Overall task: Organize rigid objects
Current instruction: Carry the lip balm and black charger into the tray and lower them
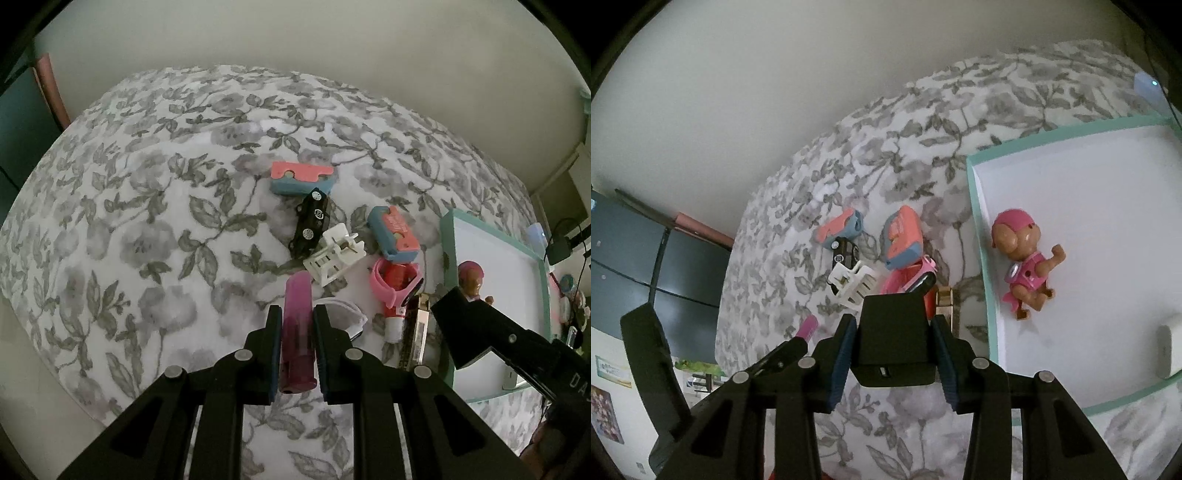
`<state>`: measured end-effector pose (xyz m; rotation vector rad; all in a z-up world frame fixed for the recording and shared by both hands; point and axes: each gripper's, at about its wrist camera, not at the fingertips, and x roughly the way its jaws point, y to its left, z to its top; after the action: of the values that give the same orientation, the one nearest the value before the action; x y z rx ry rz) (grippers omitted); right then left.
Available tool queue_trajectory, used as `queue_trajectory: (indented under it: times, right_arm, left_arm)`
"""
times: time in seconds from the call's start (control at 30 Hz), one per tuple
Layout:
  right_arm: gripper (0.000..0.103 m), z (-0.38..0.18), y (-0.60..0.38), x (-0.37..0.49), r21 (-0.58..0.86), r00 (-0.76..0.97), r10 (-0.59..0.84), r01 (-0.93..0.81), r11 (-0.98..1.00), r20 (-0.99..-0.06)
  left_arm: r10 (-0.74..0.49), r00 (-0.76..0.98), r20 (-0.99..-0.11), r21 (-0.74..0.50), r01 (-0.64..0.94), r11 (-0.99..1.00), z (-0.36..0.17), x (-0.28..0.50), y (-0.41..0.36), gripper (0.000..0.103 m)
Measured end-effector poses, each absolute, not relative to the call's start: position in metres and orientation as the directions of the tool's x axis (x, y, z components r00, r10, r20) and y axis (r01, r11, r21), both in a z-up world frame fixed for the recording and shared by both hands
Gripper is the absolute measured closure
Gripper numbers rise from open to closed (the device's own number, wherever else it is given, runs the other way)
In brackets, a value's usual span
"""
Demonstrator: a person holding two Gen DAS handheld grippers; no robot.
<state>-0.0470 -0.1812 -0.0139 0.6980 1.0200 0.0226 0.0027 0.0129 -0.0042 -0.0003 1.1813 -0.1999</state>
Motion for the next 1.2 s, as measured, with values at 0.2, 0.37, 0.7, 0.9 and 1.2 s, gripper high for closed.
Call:
queue_trajectory:
  times: [0.2, 0.37, 0.7, 0.9, 1.2]
  right_arm:
    - [0.059, -0.012, -0.187, -0.049, 0.553, 0.551, 0.328, 0.308, 0.774, -0.767]
    - [0.059, -0.003, -0.216, -0.059, 0.586, 0.611, 0.294, 0.354, 0.729, -0.735]
    - [0.059, 0.000, -0.292, -0.095, 0.530, 0.643, 0.082, 0.546, 0.648, -0.762]
    - [0.059, -0.018, -0.334, -0.119, 0.478, 0.588, -0.013, 0.671, 0.566, -0.809]
    - [0.059, -0.021, -0.350, -0.129, 0.369, 0.515, -0.119, 0.739, 0.564, -0.849]
  left_arm:
    - [-0.163, 0.361, -0.918, -0.102, 0.182, 0.978, 0.000, 0.004, -0.002, 0.086]
    - [-0.207, 0.356, -0.911, -0.115, 0.265, 0.958, 0.015, 0.005, -0.039, 0.086]
    - [-0.296, 0.314, -0.902, -0.118, 0.479, 0.870, 0.020, -0.012, -0.128, 0.086]
    - [-0.311, 0.259, -0.914, -0.125, 0.551, 0.825, -0.002, -0.030, -0.154, 0.086]
    - [-0.305, 0.315, -0.899, -0.034, 0.644, 0.764, -0.006, -0.057, -0.175, 0.085]
